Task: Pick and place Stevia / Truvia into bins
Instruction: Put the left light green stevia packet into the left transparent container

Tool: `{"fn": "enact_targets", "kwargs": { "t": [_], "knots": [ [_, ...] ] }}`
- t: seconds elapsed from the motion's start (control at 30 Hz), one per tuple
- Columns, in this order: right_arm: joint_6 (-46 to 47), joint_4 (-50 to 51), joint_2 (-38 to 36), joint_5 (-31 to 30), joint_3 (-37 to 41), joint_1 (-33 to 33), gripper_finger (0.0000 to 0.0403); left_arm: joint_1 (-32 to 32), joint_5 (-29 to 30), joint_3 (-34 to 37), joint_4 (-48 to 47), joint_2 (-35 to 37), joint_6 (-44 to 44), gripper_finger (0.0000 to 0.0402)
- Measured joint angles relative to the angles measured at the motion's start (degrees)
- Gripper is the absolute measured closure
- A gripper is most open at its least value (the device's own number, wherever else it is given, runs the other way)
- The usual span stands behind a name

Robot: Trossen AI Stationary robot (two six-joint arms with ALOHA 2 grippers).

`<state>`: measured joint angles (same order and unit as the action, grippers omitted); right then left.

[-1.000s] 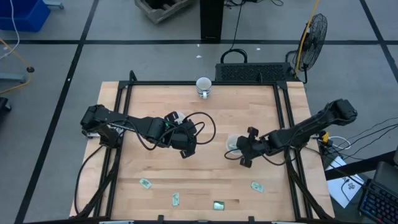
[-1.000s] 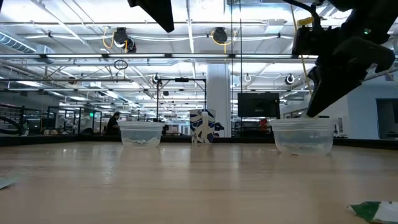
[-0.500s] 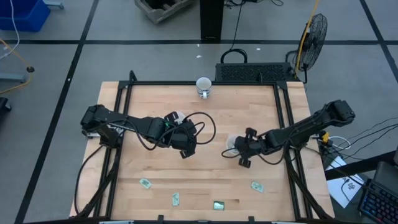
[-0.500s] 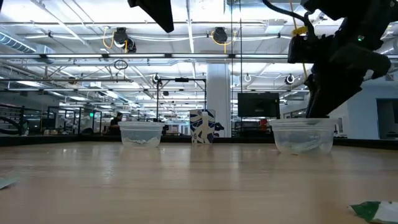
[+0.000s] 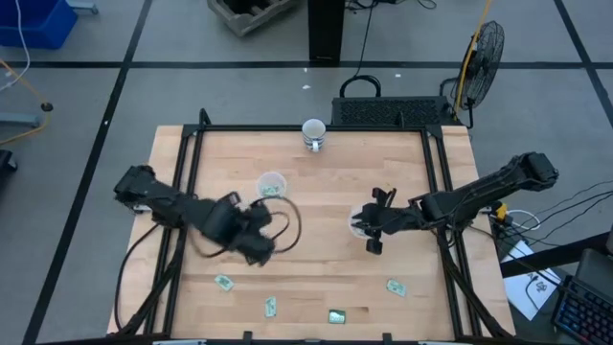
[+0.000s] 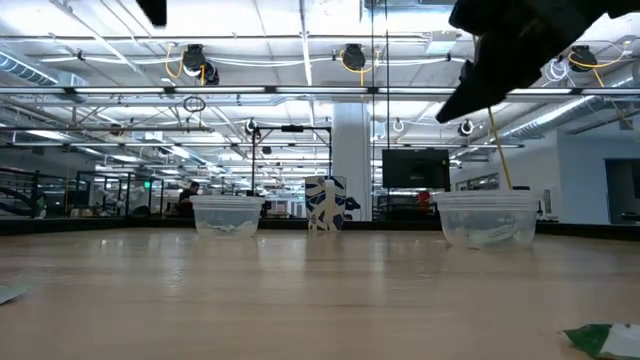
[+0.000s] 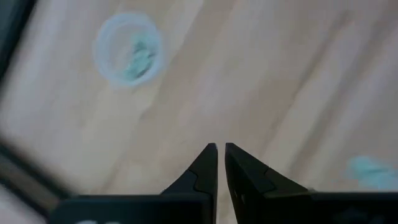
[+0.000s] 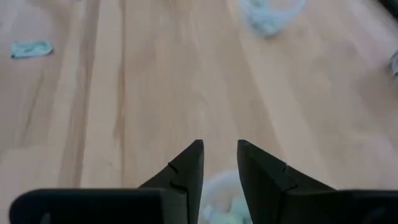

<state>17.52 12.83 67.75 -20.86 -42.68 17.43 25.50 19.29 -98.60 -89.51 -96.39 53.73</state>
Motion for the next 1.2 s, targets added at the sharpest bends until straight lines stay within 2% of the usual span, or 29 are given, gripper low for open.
{"fn": "enact_targets", "kwargs": {
  "t": [0.13,0.23,0.3,0.4,0.5,0.6,0.87,1.07,1.2],
  "knots": [
    [-2.1,-3.2,0.0,-0.1,1.0,0.0,0.0309,8.4,4.2,1.3,-0.8,4.1,11.5,0.0364],
    [-2.3,-3.5,0.0,-0.1,2.7,0.0,0.031,16.7,8.3,5.4,0.5,7.1,23.7,0.0364],
    [-2.3,-5.2,0.0,-0.1,4.2,0.0,0.0311,21.3,8.7,8.9,0.2,8.6,31.6,0.0364],
    [-2.3,-6.9,0.0,-0.1,6.8,0.0,0.0311,27.7,1.0,15.9,0.1,9.0,43.2,0.0364],
    [-2.3,-10.6,0.0,-0.1,9.0,0.0,0.0309,30.8,-8.5,23.6,3.9,8.7,50.5,0.0364],
    [-3.3,-14.4,0.1,0.0,10.5,0.0,0.0307,32.8,-11.3,31.0,12.3,8.7,52.1,0.0364],
    [-7.9,-22.4,0.0,0.1,10.9,-0.2,0.0308,30.3,-9.8,44.8,37.0,8.6,46.5,0.0357],
    [-10.5,-25.4,0.0,0.1,10.9,-0.2,0.0308,28.7,-9.7,49.9,39.7,8.6,42.4,0.0306],
    [-11.4,-26.3,0.0,0.2,10.9,-0.2,0.0308,28.2,-9.8,52.1,40.9,8.6,42.8,0.027]
  ]
}}
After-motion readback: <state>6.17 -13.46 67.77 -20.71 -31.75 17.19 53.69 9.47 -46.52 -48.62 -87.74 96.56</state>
